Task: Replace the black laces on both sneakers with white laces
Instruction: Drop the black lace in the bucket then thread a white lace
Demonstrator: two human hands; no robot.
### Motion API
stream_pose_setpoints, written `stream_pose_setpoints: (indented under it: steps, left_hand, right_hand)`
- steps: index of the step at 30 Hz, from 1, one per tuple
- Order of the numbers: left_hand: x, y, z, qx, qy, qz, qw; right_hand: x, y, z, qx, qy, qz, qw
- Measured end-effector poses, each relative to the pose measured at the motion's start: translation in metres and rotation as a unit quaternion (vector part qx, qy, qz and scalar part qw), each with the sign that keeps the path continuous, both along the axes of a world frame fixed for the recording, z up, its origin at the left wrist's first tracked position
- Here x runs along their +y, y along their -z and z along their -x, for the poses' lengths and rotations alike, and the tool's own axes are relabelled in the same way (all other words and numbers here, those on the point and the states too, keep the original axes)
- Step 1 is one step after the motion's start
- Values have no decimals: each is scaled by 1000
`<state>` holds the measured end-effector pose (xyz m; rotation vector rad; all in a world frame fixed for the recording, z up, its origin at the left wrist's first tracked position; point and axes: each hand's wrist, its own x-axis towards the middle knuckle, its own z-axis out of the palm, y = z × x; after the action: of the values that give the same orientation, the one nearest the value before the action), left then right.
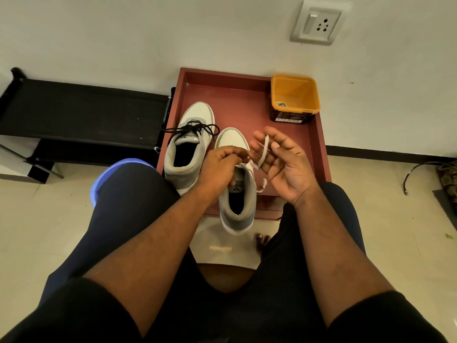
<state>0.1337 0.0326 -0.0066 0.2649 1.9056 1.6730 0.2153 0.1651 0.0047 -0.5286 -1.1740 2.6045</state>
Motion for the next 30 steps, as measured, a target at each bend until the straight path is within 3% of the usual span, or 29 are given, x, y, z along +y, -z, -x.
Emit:
stream_pose_setpoints:
  steps: [3,5,11,14,16,17,20,22,25,30]
  left_hand:
    - [0,-4,-11,-156,83,-75,981]
    - [1,-4,-16,-193,118,-86,970]
    - [-8,0,-15,-109,108,-3,988]
    - [-27,-3,-8,-89,17,31,995]
    - [-40,4,-3,-25,-30,57,998]
    - [-44,6,-2,6,-32,72,997]
    - [-44,6,-4,33,10,87,996]
    - [-42,3,-5,36,31,83,995]
    - [-44,3,-2,28,23,99,994]
    - [-42,6,2,2,16,113,993]
  right_hand:
    - [-2,2,1,-7,30,1,1000]
    - [-4,3,3,-39,60,-44,996]
    - [1,12,6,-137,147,-220,955]
    - [11,18,5,-243,195,-326,892]
    - [14,18,4,-281,136,-465,828]
    - [13,17,5,-257,86,-511,816]
    - [-2,17,8,-133,-86,-520,839]
    - [-12,22,10,-113,-164,-505,840]
    - [-13,33,14,-137,-127,-503,844]
    - [-7,33,14,-140,-126,-575,796]
